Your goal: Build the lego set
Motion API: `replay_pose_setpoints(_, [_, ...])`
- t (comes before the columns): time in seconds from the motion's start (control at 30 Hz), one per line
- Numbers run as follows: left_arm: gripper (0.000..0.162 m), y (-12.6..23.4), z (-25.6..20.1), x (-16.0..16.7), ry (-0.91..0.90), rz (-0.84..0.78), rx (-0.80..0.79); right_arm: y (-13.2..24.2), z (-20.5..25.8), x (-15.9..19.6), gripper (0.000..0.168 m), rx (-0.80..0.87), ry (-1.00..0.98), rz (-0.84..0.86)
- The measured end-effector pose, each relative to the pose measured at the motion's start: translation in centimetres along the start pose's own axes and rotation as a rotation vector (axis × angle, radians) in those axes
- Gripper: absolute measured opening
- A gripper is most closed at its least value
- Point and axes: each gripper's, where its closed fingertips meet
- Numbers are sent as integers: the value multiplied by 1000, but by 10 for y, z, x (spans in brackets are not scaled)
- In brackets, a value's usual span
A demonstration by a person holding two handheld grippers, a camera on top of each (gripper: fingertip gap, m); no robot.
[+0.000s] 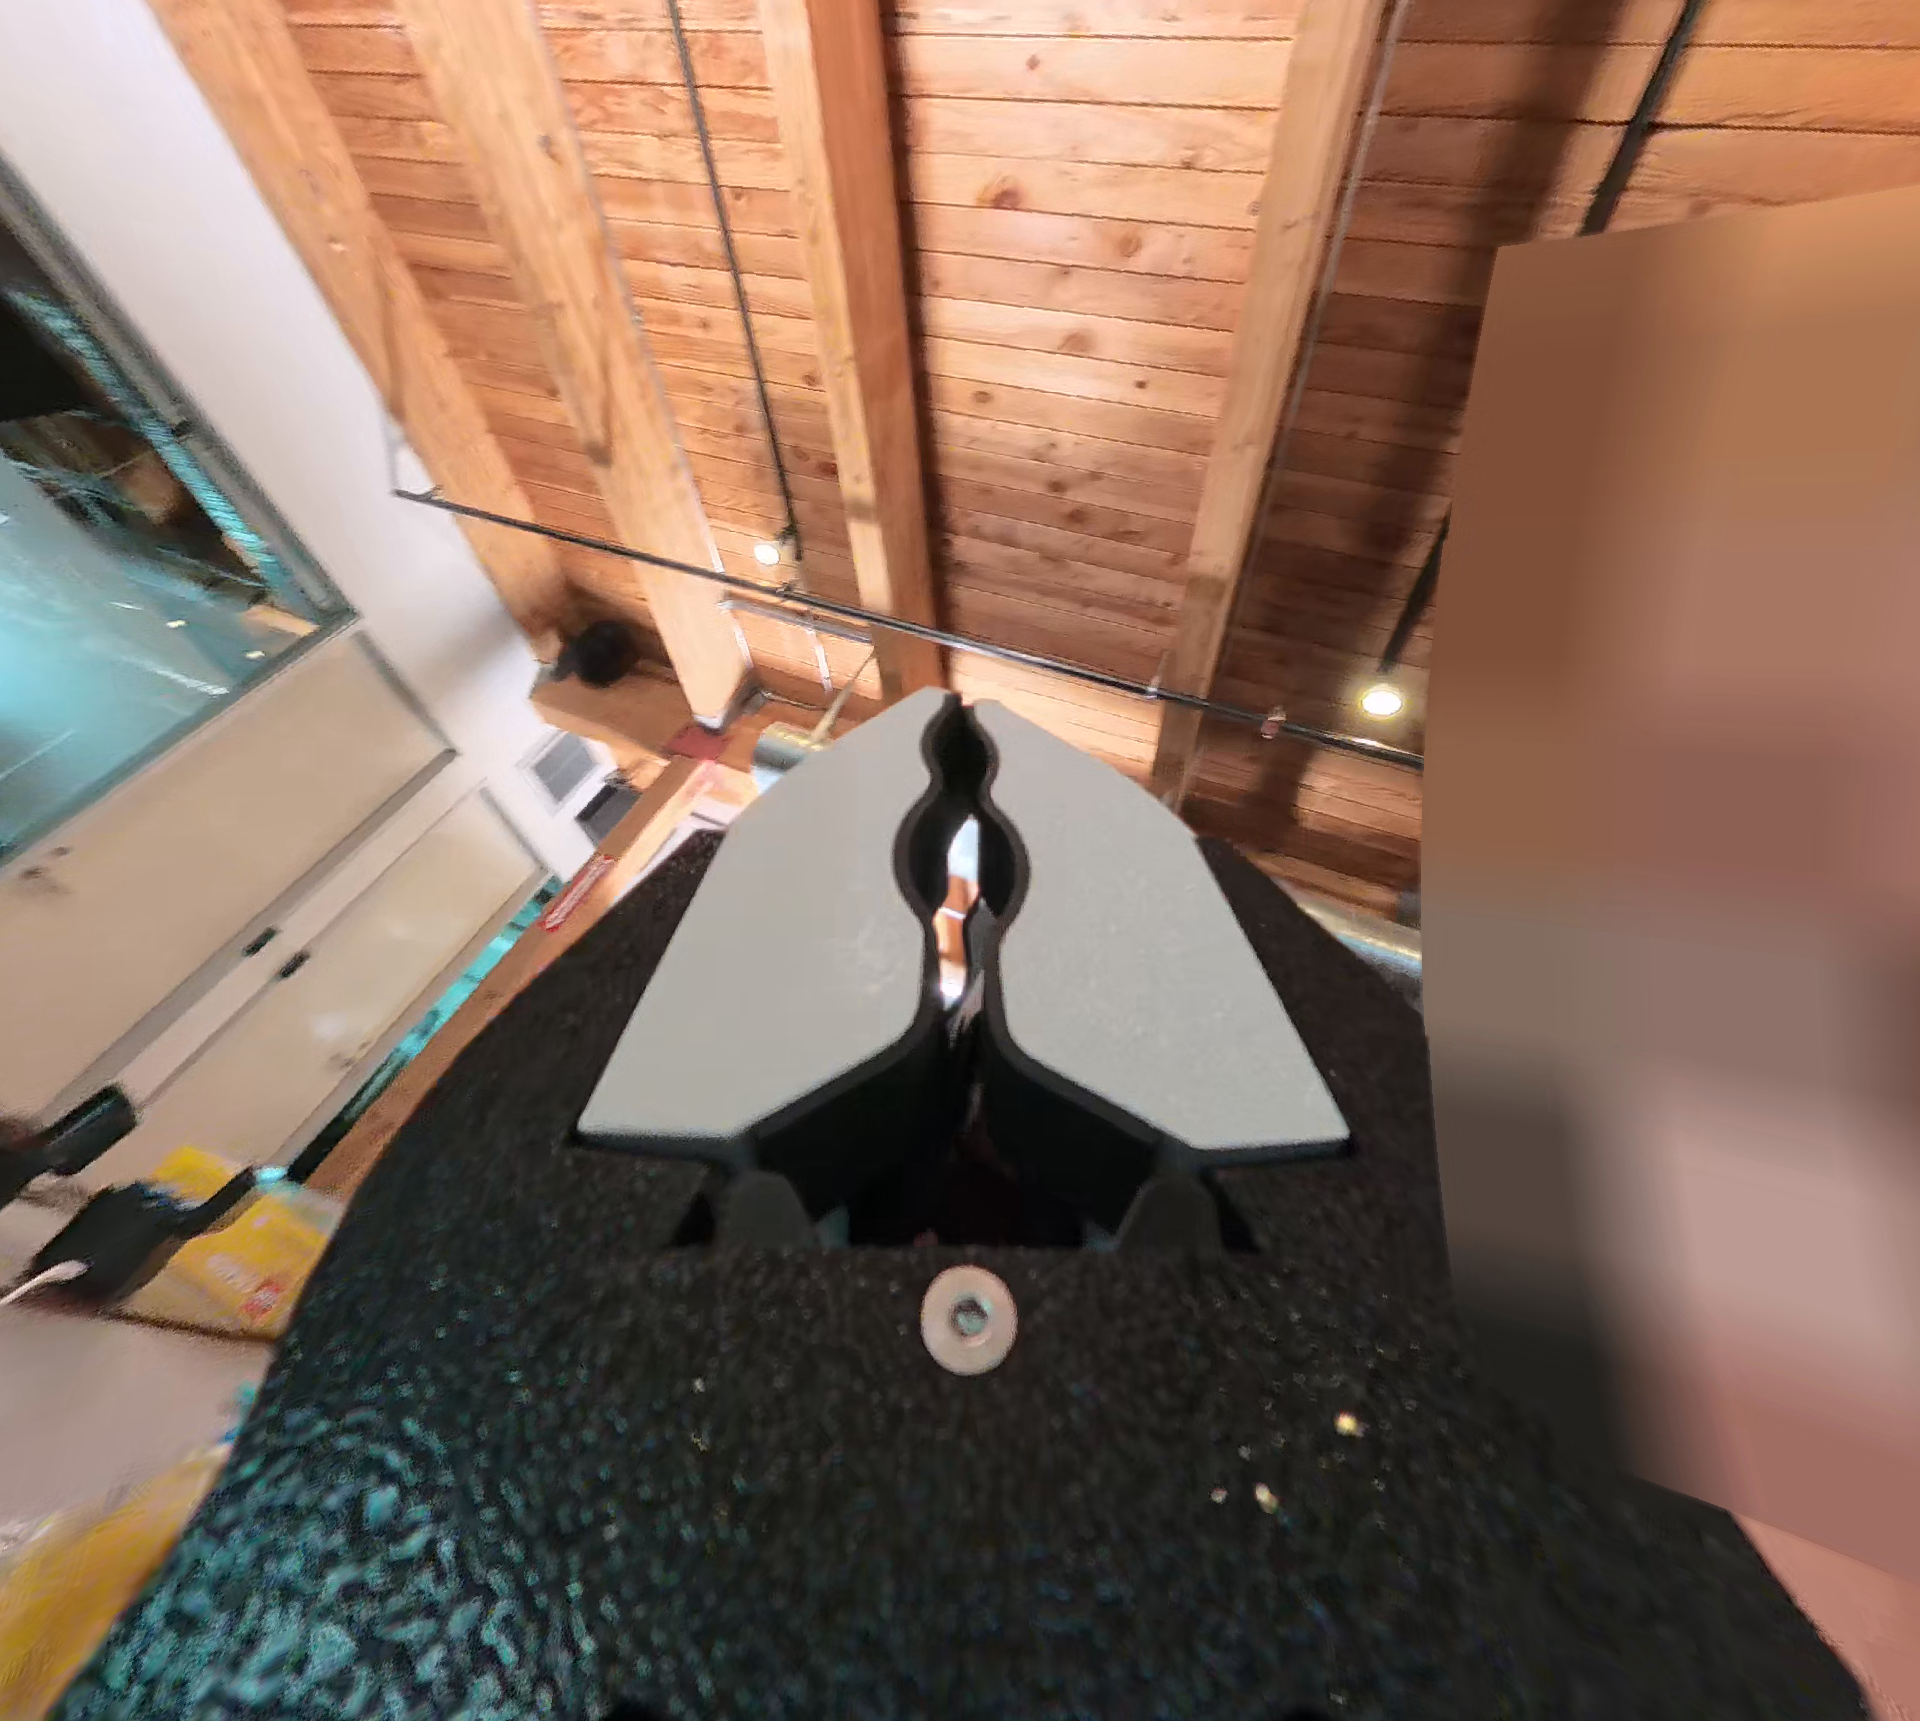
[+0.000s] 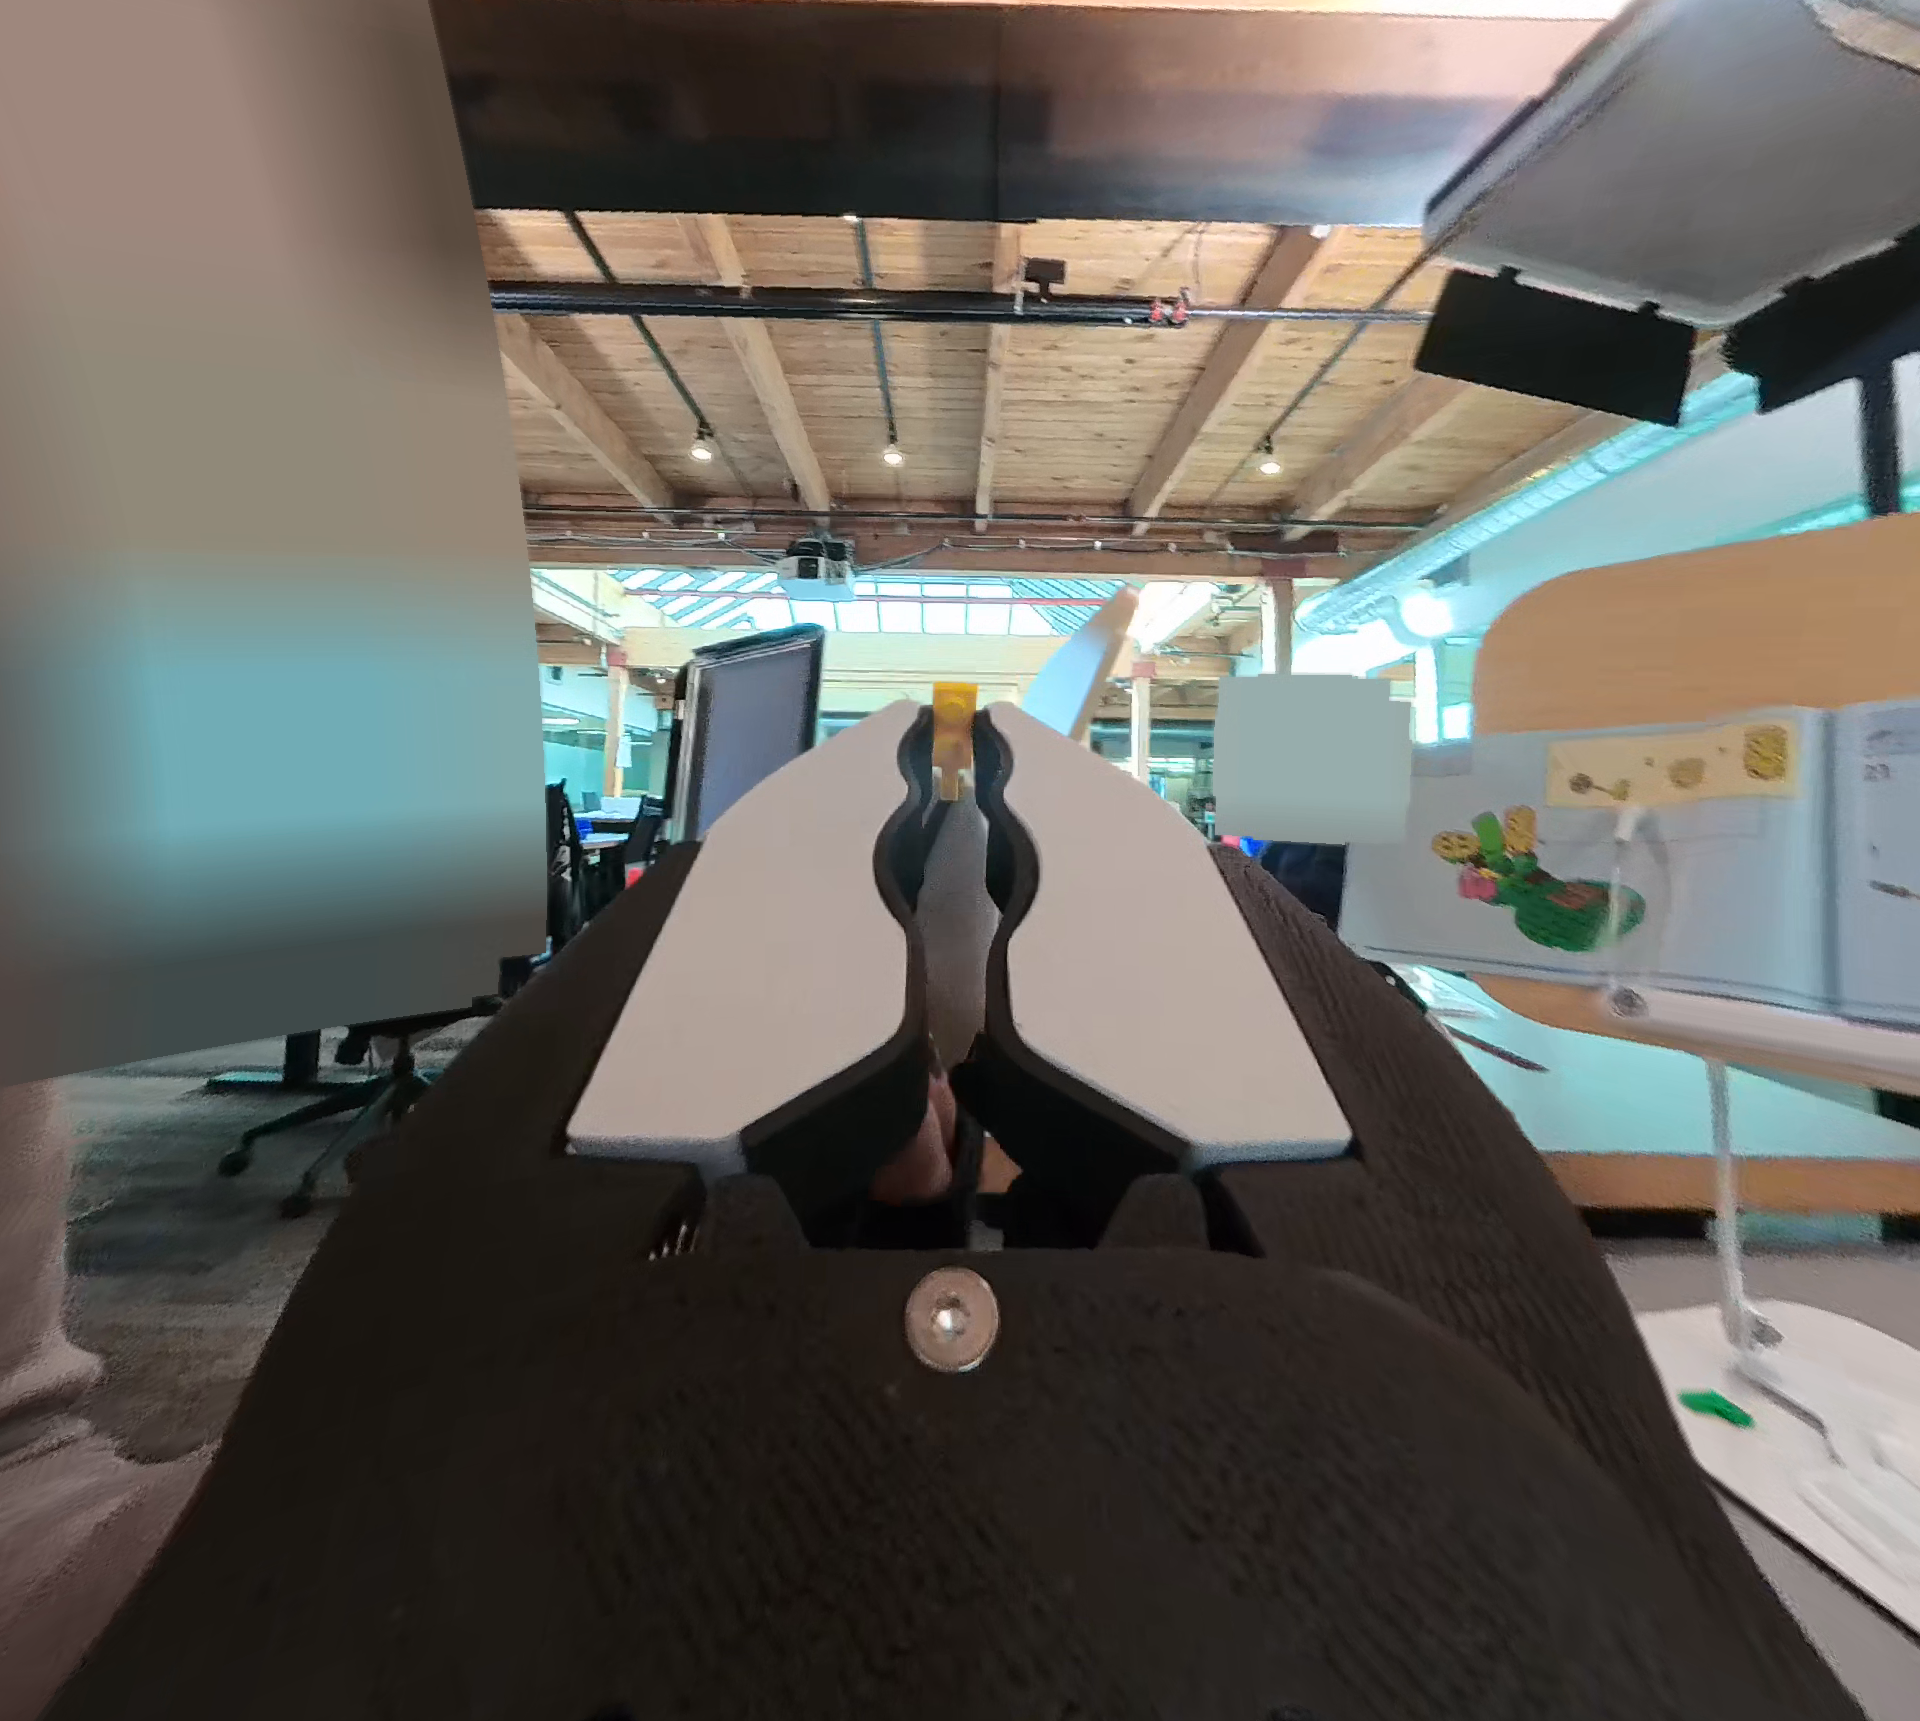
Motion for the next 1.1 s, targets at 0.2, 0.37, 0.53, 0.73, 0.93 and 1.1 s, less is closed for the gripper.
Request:
replay_pose_setpoints(0.2, [0,19,31,-17,7,61,-142,1,-36,-3,5,127,-11,40])
replay_pose_setpoints(0.37, [6,33,50,-34,-127,309,-311,2,-54,-10,5,155,-23,99])
replay_pose_setpoints(0.53, [13,60,65,-56,-266,480,-496,4,-68,-14,5,164,-62,187])
replay_pose_setpoints(0.73, [23,89,84,-61,-454,698,-704,9,-84,-24,5,203,-59,258])
replay_pose_setpoints(0.93, [42,106,99,-58,-667,874,-852,21,-98,-44,5,222,-23,299])
replay_pose_setpoints(1.1, [57,127,135,-68,-839,994,-1008,33,-108,-64,5,240,47,318])
Point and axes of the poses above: each gripper's, where its closed fingertips meet, y back along the fingers, x out of its underside, z = x × y across the jaws, and after that the axes turned 11 degrees about x, right-handed
